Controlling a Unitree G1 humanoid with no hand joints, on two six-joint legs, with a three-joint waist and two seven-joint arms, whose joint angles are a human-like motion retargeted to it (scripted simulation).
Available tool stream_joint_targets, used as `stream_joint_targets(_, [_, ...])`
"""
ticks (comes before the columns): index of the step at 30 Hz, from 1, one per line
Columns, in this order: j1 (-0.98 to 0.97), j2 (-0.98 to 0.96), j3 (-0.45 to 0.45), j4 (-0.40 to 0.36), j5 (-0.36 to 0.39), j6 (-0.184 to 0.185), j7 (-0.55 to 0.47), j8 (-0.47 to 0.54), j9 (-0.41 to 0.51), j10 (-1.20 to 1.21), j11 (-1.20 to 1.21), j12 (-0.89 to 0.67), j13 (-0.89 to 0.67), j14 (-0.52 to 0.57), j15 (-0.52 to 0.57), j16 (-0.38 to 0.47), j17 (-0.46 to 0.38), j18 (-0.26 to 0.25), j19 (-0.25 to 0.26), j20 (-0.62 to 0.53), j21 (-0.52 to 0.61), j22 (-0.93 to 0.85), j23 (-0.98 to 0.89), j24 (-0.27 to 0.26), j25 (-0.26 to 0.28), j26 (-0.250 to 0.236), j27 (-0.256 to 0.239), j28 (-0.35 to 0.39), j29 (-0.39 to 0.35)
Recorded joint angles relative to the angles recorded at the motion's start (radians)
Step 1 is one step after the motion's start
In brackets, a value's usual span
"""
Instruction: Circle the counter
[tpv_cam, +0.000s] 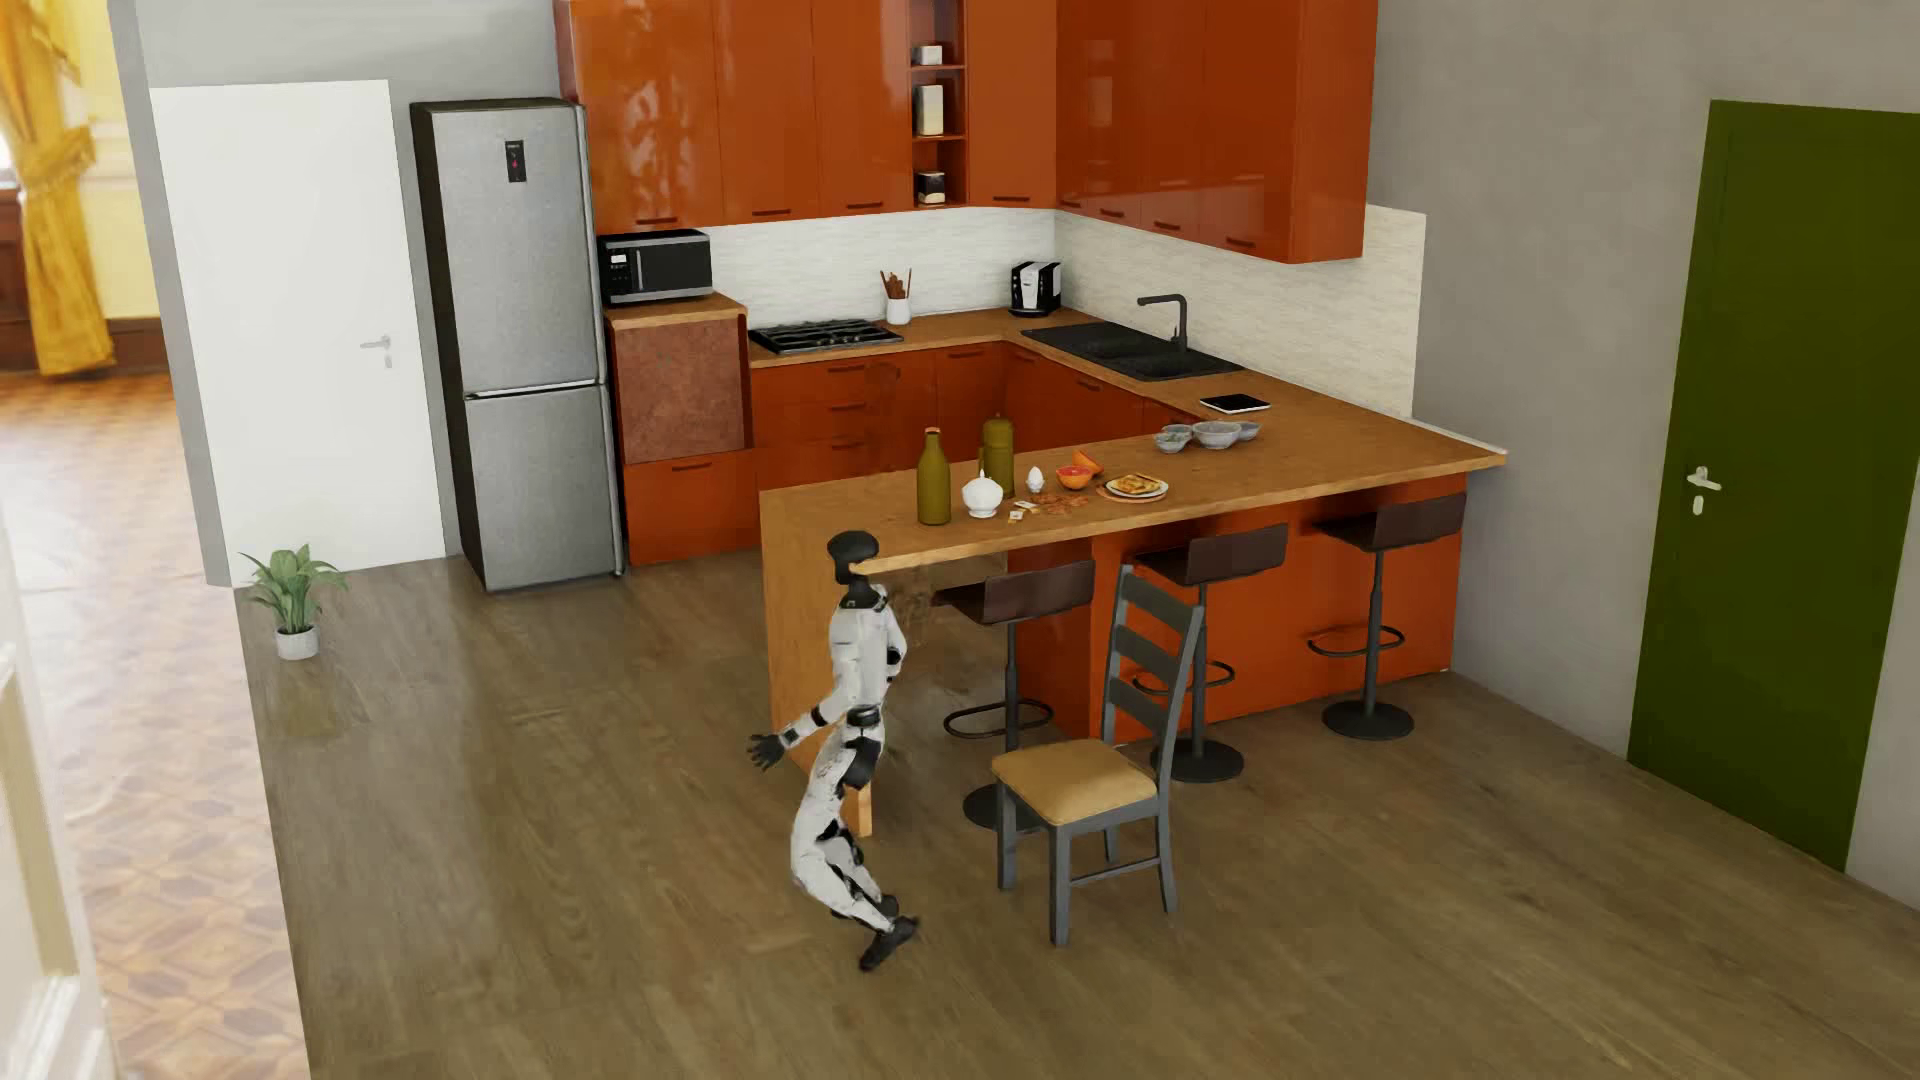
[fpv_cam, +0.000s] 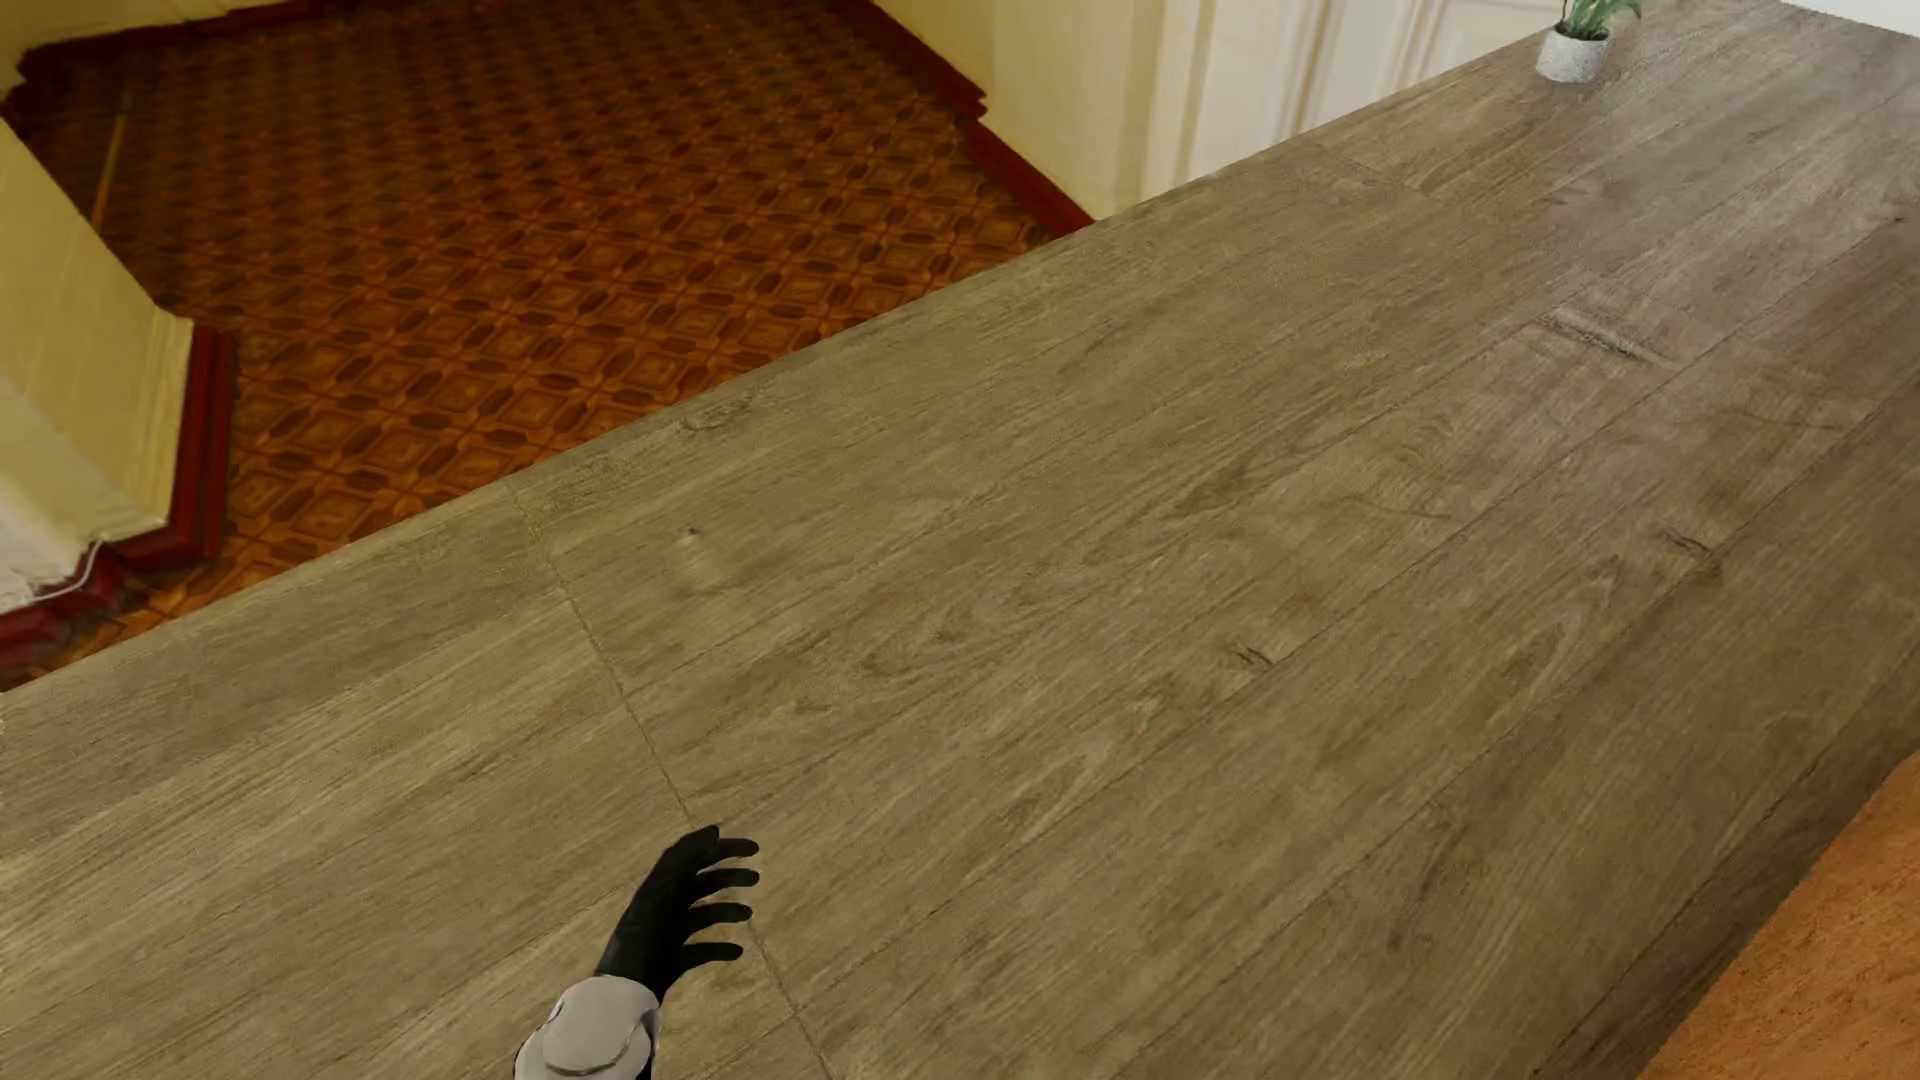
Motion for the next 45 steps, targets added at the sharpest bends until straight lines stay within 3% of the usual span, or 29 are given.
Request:
stream_joint_targets(2, [-0.146, 0.093, 0.08, -0.018, 0.022, 0.044, -0.078, 0.025, 0.007, -0.133, -0.061, 0.147, -0.03, -0.193, -0.035, 0.034, 0.048, -0.033, 0.013, 0.051, -0.069, 0.044, -0.074, 0.019, -0.01, -0.082, 0.012, -0.002, -0.04])
stream_joint_targets(4, [-0.15, 0.155, 0.063, 0.004, 0.047, 0.072, -0.074, 0.063, 0.015, -0.428, -0.053, 0.254, -0.16, -0.166, -0.091, 0.098, 0.095, -0.053, 0.021, 0.098, -0.083, 0.077, -0.182, 0.049, -0.116, -0.071, 0.021, -0.021, -0.009])
stream_joint_targets(6, [-0.062, 0.039, 0.018, 0.014, 0.002, -0.022, 0.009, 0.033, 0.028, -0.442, 0.248, 0.171, -0.161, -0.152, 0.078, 0.179, 0.107, 0.055, -0.129, 0.064, -0.058, 0.069, -0.132, 0.039, -0.166, -0.037, -0.029, 0.012, 0.092])
stream_joint_targets(7, [0.003, -0.016, -0.026, 0.023, -0.02, -0.069, 0.041, -0.016, 0.028, -0.479, 0.327, 0.115, -0.107, -0.175, 0.15, 0.171, 0.079, 0.036, -0.126, 0.078, -0.071, 0.074, -0.128, 0.026, -0.142, -0.054, -0.044, 0.055, 0.148])
stream_joint_targets(9, [0.156, -0.07, -0.149, 0.043, -0.04, -0.143, 0.113, -0.09, 0.013, -0.57, 0.241, 0.05, -0.029, -0.219, 0.077, 0.111, 0.053, 0.018, -0.027, 0.041, -0.129, -0.017, -0.157, -0.005, -0.105, -0.085, -0.028, 0.135, 0.187])
stream_joint_targets(10, [0.194, -0.077, -0.17, 0.058, -0.029, -0.161, 0.127, -0.101, 0.01, -0.529, 0.104, -0.013, 0.009, -0.246, 0.02, 0.076, 0.043, 0.003, -0.031, 0.005, -0.128, -0.048, -0.153, -0.015, -0.115, -0.1, -0.017, 0.146, 0.16])
stream_joint_targets(11, [0.154, -0.062, -0.152, 0.06, -0.022, -0.17, 0.095, -0.094, 0.007, -0.36, 0.003, -0.071, 0.04, -0.214, 0.041, 0.048, 0.035, -0.014, -0.102, -0.016, -0.08, -0.024, -0.088, -0.01, -0.131, -0.133, -0.021, 0.135, 0.109])
stream_joint_targets(12, [0.058, -0.029, -0.114, 0.048, 0.008, -0.129, 0.008, -0.084, 0.018, -0.144, 0.01, -0.073, 0.019, -0.096, 0.015, 0.007, 0.008, -0.025, -0.084, -0.008, 0.002, 0.042, 0.022, 0.012, -0.139, -0.181, -0.022, 0.105, 0.056])
stream_joint_targets(13, [-0.026, 0.007, -0.061, -0.005, 0.032, -0.075, -0.054, -0.06, 0.024, -0.088, -0.002, 0.005, 0.002, -0.113, -0.015, 0.016, 0.03, -0.027, -0.077, 0.007, -0.03, 0.056, -0.002, 0.053, -0.131, -0.196, -0.006, 0.057, 0.014])
stream_joint_targets(16, [-0.13, 0.142, 0.053, -0.006, 0.08, 0.084, -0.044, -0.011, 0.011, -0.398, -0.042, 0.2, -0.111, -0.207, -0.122, 0.078, 0.075, -0.016, -0.052, 0.071, -0.05, 0.076, -0.156, 0.164, -0.08, -0.117, 0.014, -0.08, -0.043])
stream_joint_targets(18, [-0.04, 0.108, 0.04, -0.002, 0.066, 0.071, 0.007, 0.025, 0.028, -0.378, 0.183, 0.221, -0.236, -0.251, -0.023, 0.157, 0.084, 0.061, -0.08, 0.079, -0.043, 0.072, -0.125, 0.145, -0.047, -0.074, 0.009, -0.075, 0.04])
stream_joint_targets(20, [0.1, -0.009, -0.02, 0.006, 0.02, -0.001, 0.063, -0.037, 0.04, -0.468, 0.334, 0.118, -0.167, -0.297, 0.167, 0.159, 0.075, 0.037, -0.111, 0.115, -0.09, 0.053, -0.114, 0.06, -0.016, -0.048, -0.024, 0.041, 0.15])
stream_joint_targets(21, [0.159, -0.064, -0.065, 0.026, 0.007, -0.035, 0.084, -0.077, 0.054, -0.479, 0.298, 0.067, -0.119, -0.31, 0.113, 0.14, 0.076, 0.017, -0.104, 0.102, -0.122, -0.027, -0.15, 0.016, -0.024, -0.035, -0.027, 0.104, 0.174])
stream_joint_targets(23, [0.045, -0.076, -0.072, 0.036, -0.014, -0.097, 0.043, -0.083, 0.044, -0.15, 0.031, -0.051, -0.047, -0.112, 0.012, 0.031, 0.037, -0.036, -0.08, 0.014, -0.028, 0.024, -0.044, -0.02, -0.099, -0.104, -0.054, 0.173, 0.127])
stream_joint_targets(25, [-0.112, 0.031, 0.007, -0.026, 0.048, -0.065, -0.053, -0.045, 0.06, -0.062, -0.006, 0.042, -0.058, -0.134, -0.051, 0.035, 0.037, -0.061, -0.081, -0.004, -0.013, 0.036, -0.031, 0.005, -0.116, -0.166, -0.015, 0.142, 0.055])
stream_joint_targets(27, [-0.242, 0.128, 0.069, -0.048, 0.096, 0.0, -0.03, -0.01, 0.069, -0.23, -0.012, 0.163, -0.101, -0.171, -0.088, 0.102, 0.068, -0.06, -0.086, 0.065, -0.013, 0.014, -0.11, 0.068, -0.085, -0.118, 0.007, 0.06, -0.004])
stream_joint_targets(28, [-0.224, 0.08, 0.056, -0.04, 0.111, 0.027, -0.007, -0.005, 0.072, -0.414, 0.169, 0.172, -0.127, -0.122, -0.01, 0.138, 0.093, -0.049, -0.073, 0.085, -0.059, 0.081, -0.163, 0.081, -0.079, -0.117, 0.008, 0.031, -0.01])
stream_joint_targets(29, [-0.189, -0.004, 0.02, -0.036, 0.098, 0.007, 0.028, -0.003, 0.063, -0.418, 0.354, 0.161, -0.129, -0.05, 0.122, 0.191, 0.102, 0.033, -0.079, 0.086, -0.059, 0.126, -0.158, 0.074, -0.073, -0.109, -0.009, 0.022, 0.008])
stream_joint_targets(30, [-0.149, -0.083, -0.021, -0.029, 0.074, -0.023, 0.07, -0.035, 0.057, -0.404, 0.419, 0.128, -0.142, -0.102, 0.191, 0.196, 0.083, 0.167, -0.084, 0.093, -0.04, 0.124, -0.096, 0.051, -0.06, -0.093, -0.024, 0.041, 0.045])
stream_joint_targets(32, [-0.025, -0.135, -0.087, -0.008, 0.008, -0.07, 0.131, -0.085, 0.042, -0.43, 0.285, 0.068, -0.084, -0.185, 0.042, 0.136, 0.049, 0.073, -0.02, 0.048, -0.095, 0.021, -0.139, 0.0, -0.057, -0.081, -0.02, 0.094, 0.097])
stream_joint_targets(33, [0.037, -0.132, -0.11, -0.004, -0.019, -0.093, 0.158, -0.078, 0.023, -0.443, 0.186, 0.041, -0.057, -0.227, -0.031, 0.108, 0.046, 0.102, 0.01, 0.022, -0.101, -0.016, -0.126, -0.013, -0.071, -0.083, -0.015, 0.106, 0.095])
stream_joint_targets(34, [0.071, -0.114, -0.112, 0.012, -0.028, -0.096, 0.165, -0.071, 0.005, -0.414, 0.081, 0.011, -0.037, -0.277, -0.01, 0.078, 0.035, 0.076, -0.031, -0.001, -0.092, -0.012, -0.117, -0.009, -0.08, -0.093, -0.009, 0.107, 0.084])
stream_joint_targets(35, [0.061, -0.068, -0.083, 0.027, -0.014, -0.087, 0.123, -0.073, 0.008, -0.294, 0.07, -0.003, -0.024, -0.264, -0.002, 0.045, 0.013, 0.033, -0.073, -0.02, -0.059, -0.015, -0.074, 0.005, -0.084, -0.095, -0.013, 0.102, 0.068])
stream_joint_targets(37, [-0.096, 0.013, 0.049, -0.024, 0.034, -0.026, -0.03, -0.046, -0.004, -0.04, 0.021, 0.062, -0.035, -0.088, -0.051, 0.032, 0.003, -0.035, -0.073, 0.001, -0.039, 0.023, -0.004, 0.049, -0.082, -0.099, -0.031, 0.063, 0.021])
stream_joint_targets(41, [-0.217, 0.228, 0.148, -0.047, 0.085, 0.097, -0.038, 0.052, 0.014, -0.265, -0.121, 0.253, -0.203, -0.197, -0.066, 0.107, 0.088, -0.112, -0.046, 0.129, -0.031, 0.014, -0.12, 0.101, -0.13, 0.014, -0.05, 0.006, -0.018])
stream_joint_targets(42, [-0.175, 0.18, 0.133, -0.026, 0.103, 0.117, -0.035, 0.062, 0.031, -0.469, 0.036, 0.251, -0.235, -0.2, -0.011, 0.115, 0.107, -0.115, -0.086, 0.129, -0.05, 0.047, -0.153, 0.091, -0.15, -0.013, -0.052, 0.012, 0.002])
stream_joint_targets(43, [-0.129, 0.082, 0.07, -0.012, 0.082, 0.08, 0.008, 0.035, 0.061, -0.482, 0.261, 0.213, -0.233, -0.06, 0.16, 0.165, 0.097, -0.066, -0.118, 0.125, -0.038, 0.104, -0.159, 0.057, -0.149, -0.064, -0.057, 0.031, 0.04])
stream_joint_targets(44, [-0.084, -0.016, 0.026, 0.001, 0.046, 0.028, 0.049, -0.015, 0.081, -0.47, 0.363, 0.166, -0.19, -0.111, 0.244, 0.195, 0.072, 0.044, -0.114, 0.122, -0.048, 0.079, -0.134, 0.018, -0.137, -0.089, -0.068, 0.06, 0.086])
stream_joint_targets(45, [-0.032, -0.079, -0.022, 0.011, 0.003, -0.02, 0.081, -0.062, 0.089, -0.467, 0.33, 0.105, -0.121, -0.158, 0.179, 0.178, 0.037, 0.131, -0.1, 0.099, -0.085, 0.053, -0.122, -0.013, -0.127, -0.106, -0.068, 0.092, 0.13])
